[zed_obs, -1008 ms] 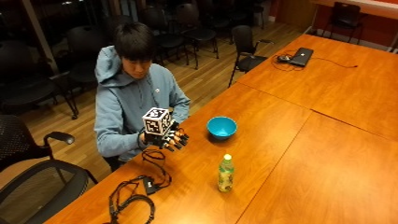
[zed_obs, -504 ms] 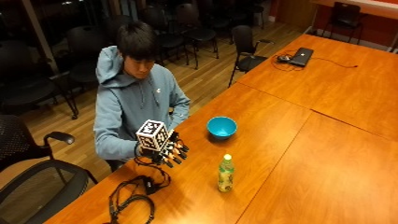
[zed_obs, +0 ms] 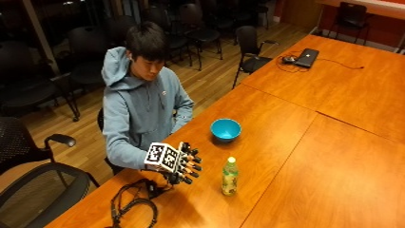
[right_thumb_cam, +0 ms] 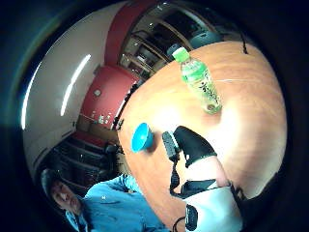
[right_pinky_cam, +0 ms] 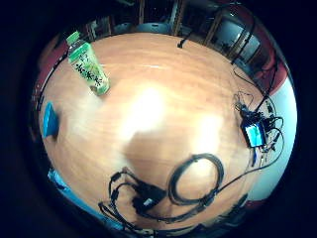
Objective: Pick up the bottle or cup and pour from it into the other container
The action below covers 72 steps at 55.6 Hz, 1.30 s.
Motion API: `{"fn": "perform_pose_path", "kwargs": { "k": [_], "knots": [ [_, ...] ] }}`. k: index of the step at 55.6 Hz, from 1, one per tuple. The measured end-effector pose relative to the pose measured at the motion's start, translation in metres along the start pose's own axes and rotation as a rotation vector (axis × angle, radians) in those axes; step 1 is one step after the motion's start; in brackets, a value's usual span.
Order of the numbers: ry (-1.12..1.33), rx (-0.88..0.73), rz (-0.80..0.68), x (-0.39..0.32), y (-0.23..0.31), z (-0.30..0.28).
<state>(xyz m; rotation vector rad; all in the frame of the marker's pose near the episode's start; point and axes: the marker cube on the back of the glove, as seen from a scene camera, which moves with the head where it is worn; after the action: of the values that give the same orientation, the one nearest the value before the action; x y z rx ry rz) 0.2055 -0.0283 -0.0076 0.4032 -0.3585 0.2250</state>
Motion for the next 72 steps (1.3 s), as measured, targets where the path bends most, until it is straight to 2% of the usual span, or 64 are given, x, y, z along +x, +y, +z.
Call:
{"fn": "perform_pose_path", "kwargs": {
  "k": [19, 41, 54, 72],
  "knots": [
    [-0.252, 0.039, -0.001, 0.003, -0.033, 0.032],
    [-0.367, 0.129, 0.027, -0.009, -0.07, 0.069],
    [-0.618, 0.173, 0.105, -0.014, -0.096, 0.107],
    [-0.797, 0.22, 0.17, -0.024, -0.12, 0.149]
  ]
}}
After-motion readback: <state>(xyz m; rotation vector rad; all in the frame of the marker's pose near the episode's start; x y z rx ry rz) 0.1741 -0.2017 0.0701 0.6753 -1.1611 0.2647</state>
